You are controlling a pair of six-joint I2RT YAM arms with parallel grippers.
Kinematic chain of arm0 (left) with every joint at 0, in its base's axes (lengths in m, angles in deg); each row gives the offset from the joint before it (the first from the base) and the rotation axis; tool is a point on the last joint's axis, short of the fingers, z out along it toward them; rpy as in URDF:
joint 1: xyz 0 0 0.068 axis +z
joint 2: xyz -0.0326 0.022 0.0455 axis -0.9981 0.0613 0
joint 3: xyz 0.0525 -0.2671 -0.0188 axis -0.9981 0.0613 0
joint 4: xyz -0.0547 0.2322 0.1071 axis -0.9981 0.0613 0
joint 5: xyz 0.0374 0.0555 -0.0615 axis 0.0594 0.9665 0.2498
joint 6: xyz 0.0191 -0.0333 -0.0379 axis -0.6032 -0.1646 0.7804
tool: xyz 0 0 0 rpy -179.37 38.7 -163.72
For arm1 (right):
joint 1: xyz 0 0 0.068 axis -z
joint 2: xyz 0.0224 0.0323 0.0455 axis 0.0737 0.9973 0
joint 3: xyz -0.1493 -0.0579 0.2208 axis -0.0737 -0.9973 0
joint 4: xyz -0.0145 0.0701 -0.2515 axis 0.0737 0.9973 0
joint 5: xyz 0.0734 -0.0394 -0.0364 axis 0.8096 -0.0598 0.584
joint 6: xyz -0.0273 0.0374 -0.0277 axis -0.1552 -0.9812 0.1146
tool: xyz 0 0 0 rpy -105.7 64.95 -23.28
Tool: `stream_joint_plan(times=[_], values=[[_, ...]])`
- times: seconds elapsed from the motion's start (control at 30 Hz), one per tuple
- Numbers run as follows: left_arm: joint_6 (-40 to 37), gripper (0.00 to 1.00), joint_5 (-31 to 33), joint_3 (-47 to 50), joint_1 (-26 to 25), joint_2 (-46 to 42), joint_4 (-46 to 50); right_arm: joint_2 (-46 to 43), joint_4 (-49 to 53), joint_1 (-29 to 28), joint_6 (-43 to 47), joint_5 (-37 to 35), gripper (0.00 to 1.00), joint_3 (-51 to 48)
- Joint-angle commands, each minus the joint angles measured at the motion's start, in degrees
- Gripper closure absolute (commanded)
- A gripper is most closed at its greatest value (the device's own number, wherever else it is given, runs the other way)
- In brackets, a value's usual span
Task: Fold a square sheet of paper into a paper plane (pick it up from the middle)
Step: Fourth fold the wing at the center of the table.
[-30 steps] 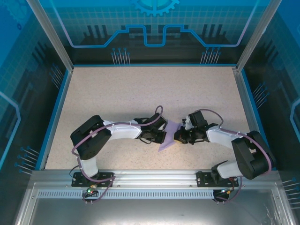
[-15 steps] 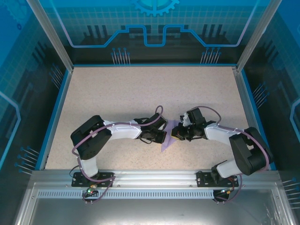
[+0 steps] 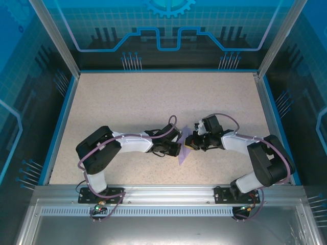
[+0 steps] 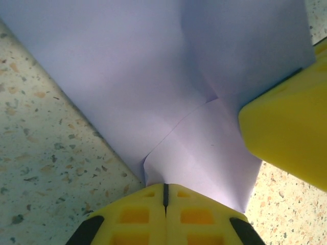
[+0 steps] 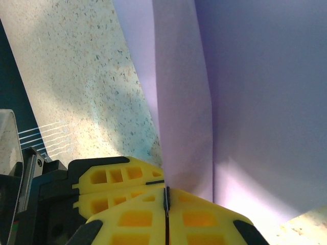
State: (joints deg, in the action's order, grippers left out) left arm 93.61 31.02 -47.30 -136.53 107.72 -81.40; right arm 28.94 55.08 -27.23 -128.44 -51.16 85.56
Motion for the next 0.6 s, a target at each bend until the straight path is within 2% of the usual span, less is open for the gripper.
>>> stream_joint_plan(times=[0.0, 0.2, 0.57], values=[[-0.76, 0.98, -0.18, 2.74, 0.54, 0.61, 0.93, 1.45, -2.45, -1.07, -1.36, 1.90, 0.93, 1.09], [0.03, 1.00, 0.08, 5.28, 1.09, -0.61, -2.36, 3.09, -5.78, -1.34, -3.69, 3.19, 0.93, 0.94], [-0.59, 1.00, 0.51, 6.31, 1.35, -0.10, -2.86, 5.66, -11.93, -1.43, -8.55, 2.50, 0.93, 0.40]])
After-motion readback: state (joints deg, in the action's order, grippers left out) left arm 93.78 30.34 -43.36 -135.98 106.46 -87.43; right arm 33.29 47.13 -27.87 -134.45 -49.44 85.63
